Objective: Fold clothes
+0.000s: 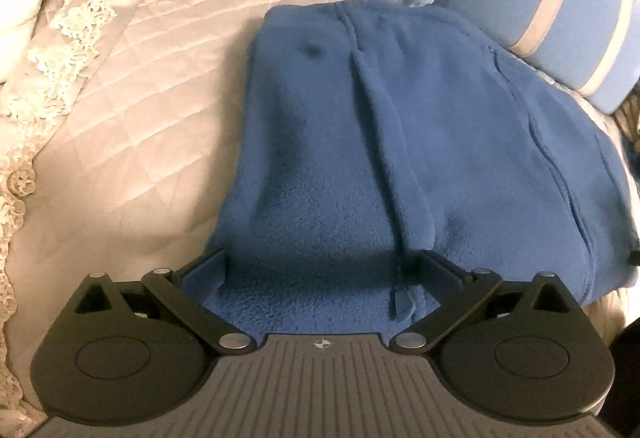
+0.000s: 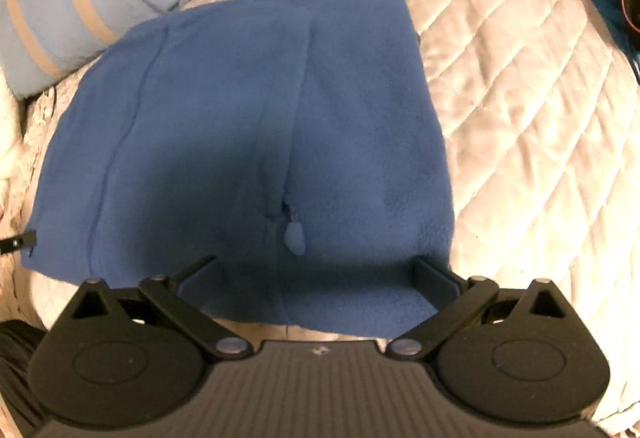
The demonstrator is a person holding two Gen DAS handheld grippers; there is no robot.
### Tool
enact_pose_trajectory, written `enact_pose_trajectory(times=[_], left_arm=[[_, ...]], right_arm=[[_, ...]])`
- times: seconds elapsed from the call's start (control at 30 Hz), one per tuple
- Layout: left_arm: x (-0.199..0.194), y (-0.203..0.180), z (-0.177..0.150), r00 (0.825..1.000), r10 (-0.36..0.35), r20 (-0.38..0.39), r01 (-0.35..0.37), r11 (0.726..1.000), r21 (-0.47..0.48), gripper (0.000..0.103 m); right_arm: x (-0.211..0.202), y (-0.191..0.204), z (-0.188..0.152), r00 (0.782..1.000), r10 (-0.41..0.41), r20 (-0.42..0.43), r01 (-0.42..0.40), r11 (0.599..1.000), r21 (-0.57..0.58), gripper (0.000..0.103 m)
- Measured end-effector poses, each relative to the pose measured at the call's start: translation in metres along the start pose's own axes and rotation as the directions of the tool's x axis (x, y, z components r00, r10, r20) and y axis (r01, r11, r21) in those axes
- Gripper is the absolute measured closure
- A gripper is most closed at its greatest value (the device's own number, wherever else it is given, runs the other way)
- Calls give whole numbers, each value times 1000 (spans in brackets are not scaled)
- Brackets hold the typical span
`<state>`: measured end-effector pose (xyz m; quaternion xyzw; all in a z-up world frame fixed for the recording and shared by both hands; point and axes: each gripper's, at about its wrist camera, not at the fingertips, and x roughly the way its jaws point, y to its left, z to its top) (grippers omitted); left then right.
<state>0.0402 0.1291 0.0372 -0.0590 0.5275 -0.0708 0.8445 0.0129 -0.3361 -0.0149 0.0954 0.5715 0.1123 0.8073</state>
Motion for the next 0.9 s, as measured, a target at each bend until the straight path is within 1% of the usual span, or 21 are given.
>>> enact_pose_trajectory(times=[0.17,0.33,0.47,0.63,0.7,0.8,0.9], left_arm=[[-1,-4,2,1000,2,-1,-2,1000,2,0],[-5,-3,2,1000,3,-11,-2,1000,8,0],[-4,-2,1,1000,1,-10,-1,1000,3,0],[-7,-3,0,1000,5,8,-5,1000,6,0],[-9,0,1,1000,-10,10,10,1000,-13,0],[-15,6,5,999,-35,22,36,998,-43,0],[-24,13,13,998,-30,54,33,998,-50,0]], right_arm=[[-2,0,-2,1000,-12,-3,12,1000,-14,2],[-7,-4,-6,1000,-18,22,19,1000,-21,2],[-8,-4,-5,998,-57,39,58,998,-8,2],[-22,1,-11,988,-100,118,108,992,-62,2],[-27,3,-13,982,-116,150,130,988,-82,2],[-42,5,-15,967,-122,226,158,975,-153,2],[-46,1,-5,966,-113,234,154,974,-166,2]])
